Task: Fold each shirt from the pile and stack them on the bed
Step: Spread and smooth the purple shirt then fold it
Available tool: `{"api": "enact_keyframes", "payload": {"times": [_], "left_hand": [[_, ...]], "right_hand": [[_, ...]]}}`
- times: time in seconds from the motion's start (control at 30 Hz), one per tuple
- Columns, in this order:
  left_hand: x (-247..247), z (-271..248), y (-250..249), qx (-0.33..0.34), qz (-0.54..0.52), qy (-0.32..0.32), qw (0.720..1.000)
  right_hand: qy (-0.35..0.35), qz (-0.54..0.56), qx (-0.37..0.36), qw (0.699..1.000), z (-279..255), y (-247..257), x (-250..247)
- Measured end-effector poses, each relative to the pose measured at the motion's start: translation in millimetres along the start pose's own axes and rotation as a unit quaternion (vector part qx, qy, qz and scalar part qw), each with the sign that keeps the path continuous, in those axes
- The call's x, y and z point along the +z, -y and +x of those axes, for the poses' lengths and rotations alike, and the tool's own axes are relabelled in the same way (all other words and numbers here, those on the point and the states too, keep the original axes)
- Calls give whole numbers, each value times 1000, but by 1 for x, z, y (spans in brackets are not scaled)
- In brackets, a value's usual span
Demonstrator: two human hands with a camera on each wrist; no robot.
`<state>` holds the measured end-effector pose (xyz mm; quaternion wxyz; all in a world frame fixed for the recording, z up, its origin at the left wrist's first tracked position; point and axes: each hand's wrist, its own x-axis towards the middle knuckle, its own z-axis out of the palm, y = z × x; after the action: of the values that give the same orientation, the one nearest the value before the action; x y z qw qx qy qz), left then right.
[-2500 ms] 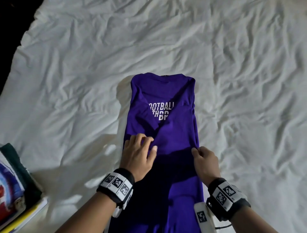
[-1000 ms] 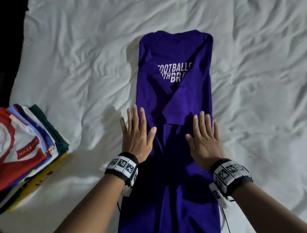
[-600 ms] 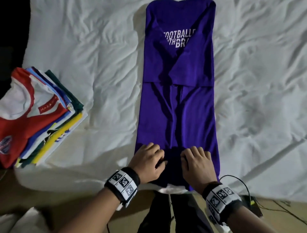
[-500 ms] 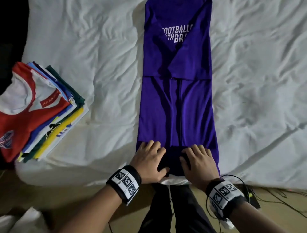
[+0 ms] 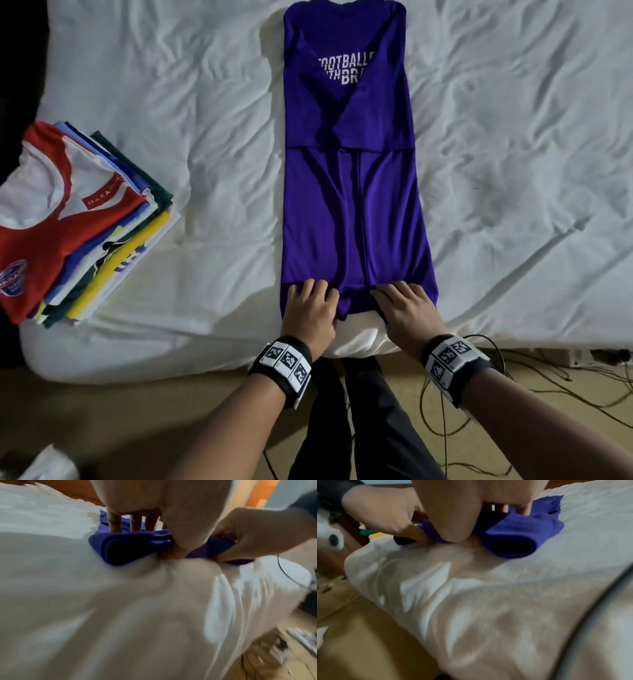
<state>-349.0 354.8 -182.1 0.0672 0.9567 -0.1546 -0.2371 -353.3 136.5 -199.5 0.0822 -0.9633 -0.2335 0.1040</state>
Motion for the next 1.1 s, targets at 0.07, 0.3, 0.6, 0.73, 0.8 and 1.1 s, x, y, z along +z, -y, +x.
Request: {"api": "enact_keyframes", "payload": {"times": [0.07,0.3,0.6,0.73,0.8,1.1], "left_hand": [[-10,9,0,-25,-33,-1,999],[-90,71,24,-65,-106,14,992],[-149,196,103,-163,-266,-74,947],[-128,224,125,-186,-371,-173,893],[-116,231,132,-202,-419,-189,865],[-133,254,149,-162,-601,-254,741]], "right_hand": [[27,21,34,999,13,0,-10],[106,54,124,985,86,-33,-74],[-17,219,283,934,191,-108,-97],[-62,396,304,864,210,-129,-80],[6,366,265,892,212,-137,-70],[-160,525,247,799,253,-173,-80]]}}
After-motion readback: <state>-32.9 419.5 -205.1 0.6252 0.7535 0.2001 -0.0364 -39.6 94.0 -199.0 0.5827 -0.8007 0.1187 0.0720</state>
